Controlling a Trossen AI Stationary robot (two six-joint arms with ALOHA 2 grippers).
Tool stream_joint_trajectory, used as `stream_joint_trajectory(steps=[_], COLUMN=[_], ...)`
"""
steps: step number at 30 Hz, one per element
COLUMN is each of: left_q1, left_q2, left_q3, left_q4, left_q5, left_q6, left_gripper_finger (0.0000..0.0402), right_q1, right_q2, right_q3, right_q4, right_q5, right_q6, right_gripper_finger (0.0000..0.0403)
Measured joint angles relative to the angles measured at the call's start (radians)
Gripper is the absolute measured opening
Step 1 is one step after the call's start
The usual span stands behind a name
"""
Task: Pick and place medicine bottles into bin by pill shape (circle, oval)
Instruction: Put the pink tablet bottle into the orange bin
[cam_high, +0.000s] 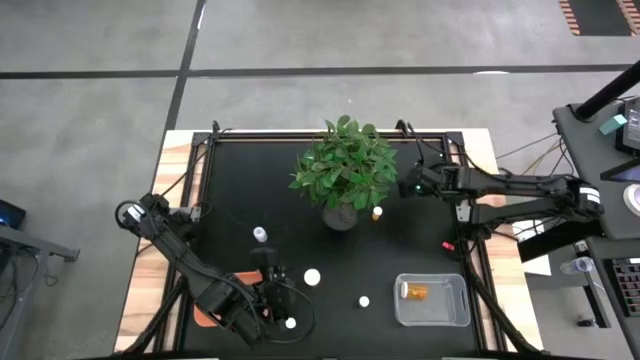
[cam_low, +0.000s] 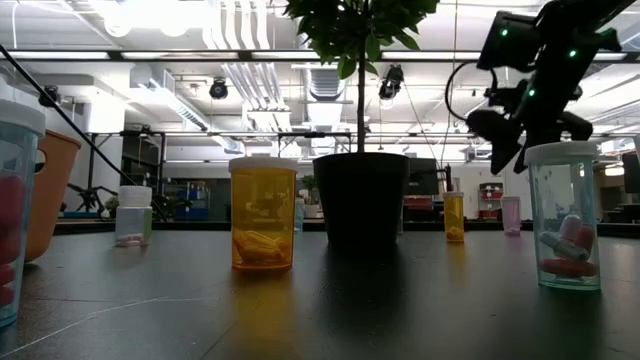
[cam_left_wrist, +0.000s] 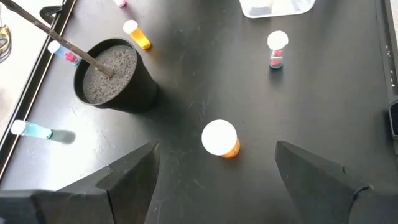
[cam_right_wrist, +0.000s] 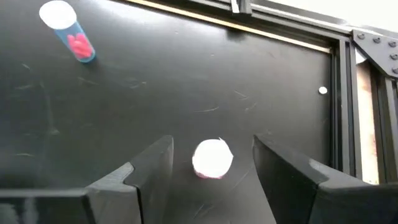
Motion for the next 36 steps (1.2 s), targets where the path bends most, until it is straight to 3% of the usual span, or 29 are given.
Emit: stream_joint_trajectory(steps=[20, 36], left_q1=[0.000, 0.000], left_q2=[0.000, 0.000], left_q3=[0.000, 0.000], left_q4=[0.004, 0.006], left_q5=[-0.001, -0.007], left_q6=[0.001, 0.001], left_gripper_finger=[0.0299, 0.0299], right_q1=[-0.037, -0.035], right_q2=[0.124, 0.121], right_q3=[-0.108, -0.140], right_q4=[0.168, 0.238], right_q5=[-0.003, -0.010], right_q6=[-0.011, -0.025], right_gripper_finger=[0.0202, 0.0109])
